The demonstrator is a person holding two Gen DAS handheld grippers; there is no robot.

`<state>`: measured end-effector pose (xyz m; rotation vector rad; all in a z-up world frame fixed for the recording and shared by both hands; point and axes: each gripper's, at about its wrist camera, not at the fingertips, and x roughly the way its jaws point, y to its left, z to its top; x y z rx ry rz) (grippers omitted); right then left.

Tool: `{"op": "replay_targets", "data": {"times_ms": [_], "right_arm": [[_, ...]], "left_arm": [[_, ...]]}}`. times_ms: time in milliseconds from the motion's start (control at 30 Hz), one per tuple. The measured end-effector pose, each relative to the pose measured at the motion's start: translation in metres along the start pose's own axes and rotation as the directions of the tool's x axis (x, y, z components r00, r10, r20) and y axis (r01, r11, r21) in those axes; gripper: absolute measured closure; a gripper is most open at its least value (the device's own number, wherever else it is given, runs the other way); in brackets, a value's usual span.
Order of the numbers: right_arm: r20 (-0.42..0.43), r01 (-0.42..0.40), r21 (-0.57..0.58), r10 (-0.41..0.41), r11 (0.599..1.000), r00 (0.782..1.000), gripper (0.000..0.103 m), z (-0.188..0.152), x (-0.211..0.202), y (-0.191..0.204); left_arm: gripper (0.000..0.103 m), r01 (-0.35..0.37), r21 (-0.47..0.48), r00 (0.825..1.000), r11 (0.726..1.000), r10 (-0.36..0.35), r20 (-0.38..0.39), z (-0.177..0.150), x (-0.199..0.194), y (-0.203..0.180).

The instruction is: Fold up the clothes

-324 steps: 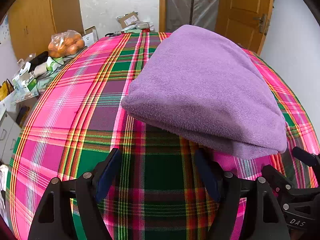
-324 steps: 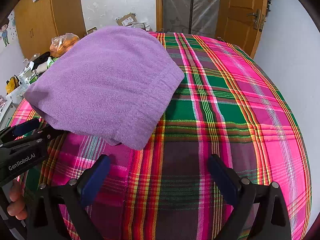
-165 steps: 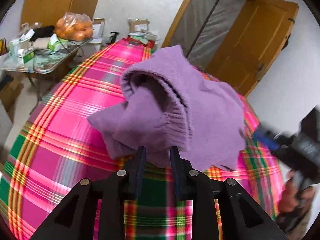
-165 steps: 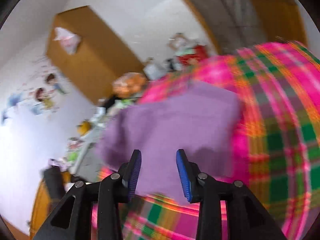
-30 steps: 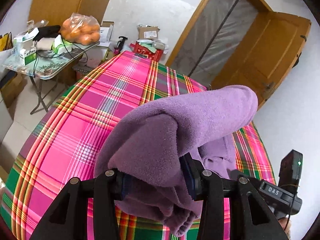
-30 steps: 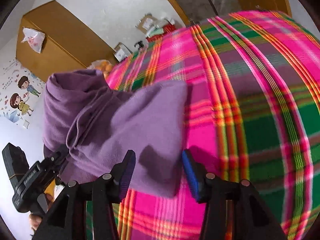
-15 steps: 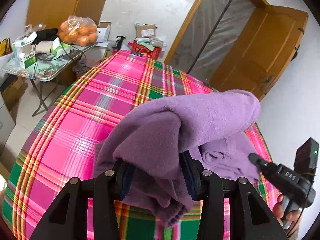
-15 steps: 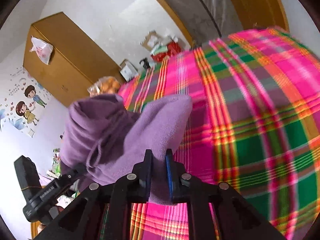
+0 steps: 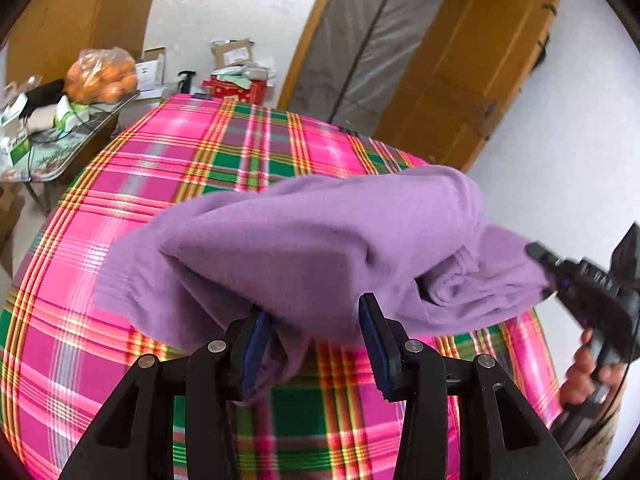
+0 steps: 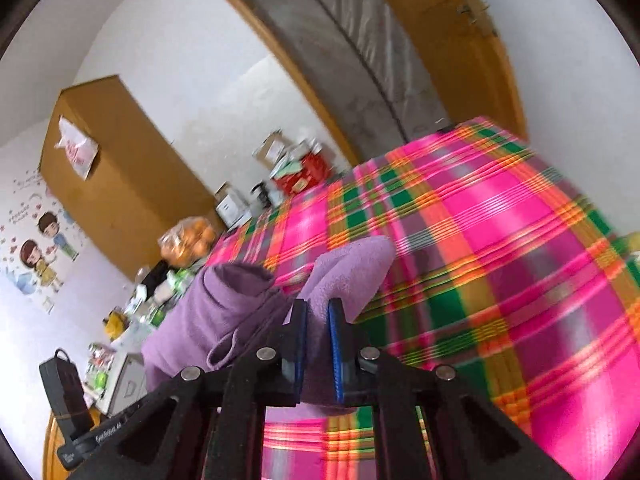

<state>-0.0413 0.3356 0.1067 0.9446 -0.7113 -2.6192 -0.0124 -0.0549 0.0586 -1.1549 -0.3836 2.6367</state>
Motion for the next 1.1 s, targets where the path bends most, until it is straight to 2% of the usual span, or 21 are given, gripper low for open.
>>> {"op": "replay_targets", "data": {"times_ms": [400, 633, 733, 800, 933, 1033, 1100], "right_arm": [[0.097, 0.123, 0.107, -0.134, 0.987, 0.986, 0.095, 0.012, -0.046, -0.066], [0.152, 0.210, 0.162, -0.234, 0.964, 0.960, 0.095, 0.018, -0.075, -0.100], [0.152, 0.267, 0.188, -0.297, 0.945, 0.943, 0.103, 0.017, -0.082, -0.117], [0.150, 0.290, 0.213, -0.324, 0.933, 0.934, 0.103, 0.016, -0.085, -0.128], [0.109, 0.265, 0.214, -0.292, 0.940, 0.950, 0.102, 0.011, -0.079, -0.138], [0.080, 0.263, 0.164, -0.279, 0.951, 0.957, 0.101, 0.004, -0.067, -0.131], [0.059, 0.233, 0.130, -0.242, 0.964, 0.968, 0.101, -0.002, -0.056, -0.122]], "left_arm": [[0.057, 0.087, 0.065, 0.991, 0.994, -0.080, -0.108, -0.029, 0.018, -0.044], [0.056, 0.133, 0.097, 0.983, 0.986, -0.118, -0.144, -0.039, 0.022, -0.066], [0.057, 0.143, 0.096, 0.980, 0.985, -0.127, -0.156, -0.042, 0.024, -0.066], [0.057, 0.145, 0.089, 0.979, 0.985, -0.130, -0.158, -0.043, 0.024, -0.063], [0.056, 0.136, 0.055, 0.982, 0.989, -0.127, -0.138, -0.044, 0.011, -0.042], [0.056, 0.101, -0.004, 0.990, 0.995, -0.101, -0.102, -0.039, 0.000, -0.015], [0.056, 0.061, -0.060, 0.995, 0.996, -0.065, -0.078, -0.034, -0.004, 0.007]]}}
